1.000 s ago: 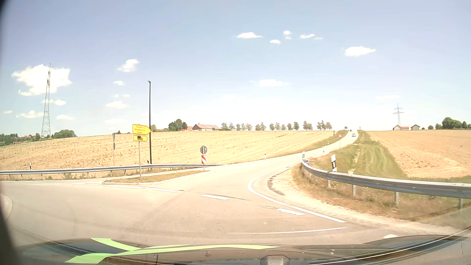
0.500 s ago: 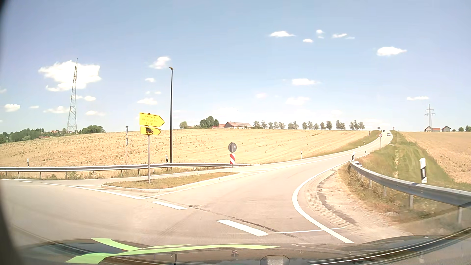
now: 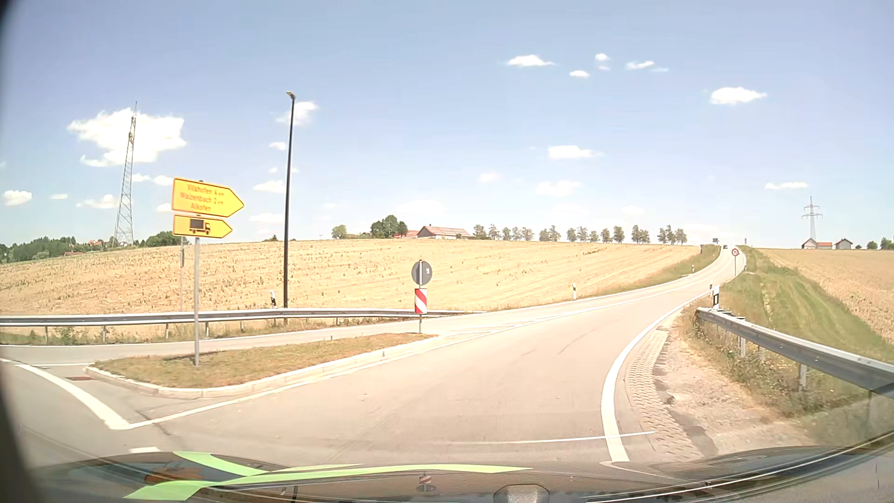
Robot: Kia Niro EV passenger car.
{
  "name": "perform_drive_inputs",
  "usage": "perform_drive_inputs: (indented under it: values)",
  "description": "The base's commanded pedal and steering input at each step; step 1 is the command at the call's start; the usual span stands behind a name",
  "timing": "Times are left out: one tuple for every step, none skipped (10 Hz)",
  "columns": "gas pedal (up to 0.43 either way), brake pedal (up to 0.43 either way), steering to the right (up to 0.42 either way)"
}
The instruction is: Follow the waypoints while adhering to traffic rules and regulations
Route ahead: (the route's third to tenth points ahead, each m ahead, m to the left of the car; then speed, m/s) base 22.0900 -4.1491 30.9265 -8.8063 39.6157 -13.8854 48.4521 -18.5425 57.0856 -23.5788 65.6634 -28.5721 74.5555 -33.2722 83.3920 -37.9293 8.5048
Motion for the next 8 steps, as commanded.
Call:
perform_drive_inputs:
  values:
    - [0.24,0.0,0.066]
    - [0.24,0.0,0.086]
    - [0.24,0.0,0.097]
    - [0.24,0.0,0.1]
    - [0.268,0.0,0.1]
    - [0.268,0.0,0.101]
    - [0.268,0.0,0.101]
    - [0.268,0.0,0.101]
